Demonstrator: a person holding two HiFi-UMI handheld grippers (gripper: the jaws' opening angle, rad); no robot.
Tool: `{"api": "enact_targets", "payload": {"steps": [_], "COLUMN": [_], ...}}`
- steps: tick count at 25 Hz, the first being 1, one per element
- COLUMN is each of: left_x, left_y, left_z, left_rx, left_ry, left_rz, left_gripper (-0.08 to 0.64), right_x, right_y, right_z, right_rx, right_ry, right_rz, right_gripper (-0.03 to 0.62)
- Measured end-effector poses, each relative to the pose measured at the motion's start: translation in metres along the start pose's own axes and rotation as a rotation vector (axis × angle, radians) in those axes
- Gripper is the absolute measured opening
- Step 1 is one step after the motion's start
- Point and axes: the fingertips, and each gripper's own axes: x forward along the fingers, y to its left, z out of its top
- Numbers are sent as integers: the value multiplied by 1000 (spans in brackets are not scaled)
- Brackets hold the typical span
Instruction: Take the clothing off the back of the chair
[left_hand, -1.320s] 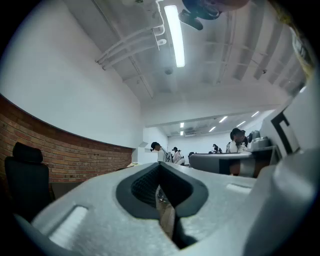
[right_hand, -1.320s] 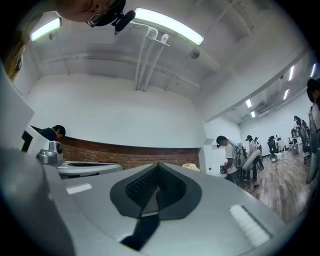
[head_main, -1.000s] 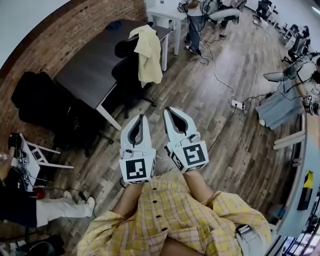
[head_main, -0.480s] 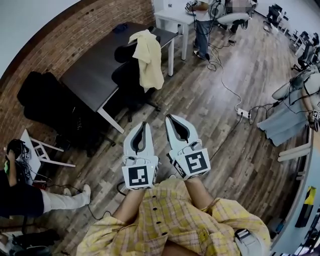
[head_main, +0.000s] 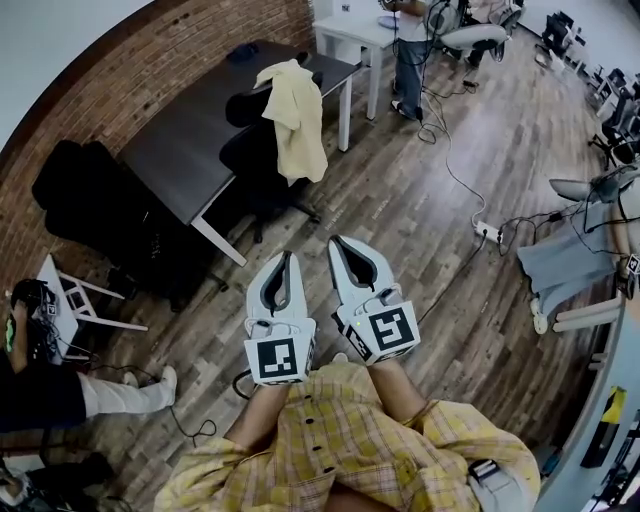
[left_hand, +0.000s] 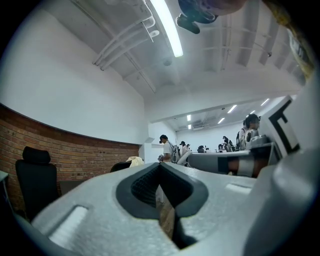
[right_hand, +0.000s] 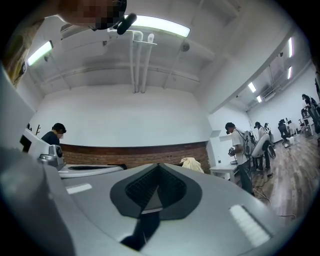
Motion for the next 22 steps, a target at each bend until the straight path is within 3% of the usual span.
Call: {"api": "enact_targets", "payload": {"steps": [12,22], "left_x": [72,157], "left_y": [41,93], "left_z": [-9,-4], "left_rx": [-42,-43], "left_ry": [-18,-23], "left_rz": [-6,-60], "left_gripper": [1,0], "right_x": [78,173], "right_y": [-31,-60], "right_z": [-14,-4], "right_rx": [-9,-16], "right_ry": [27,18], "right_rz": [-2,-37], "right_gripper": [2,0]}}
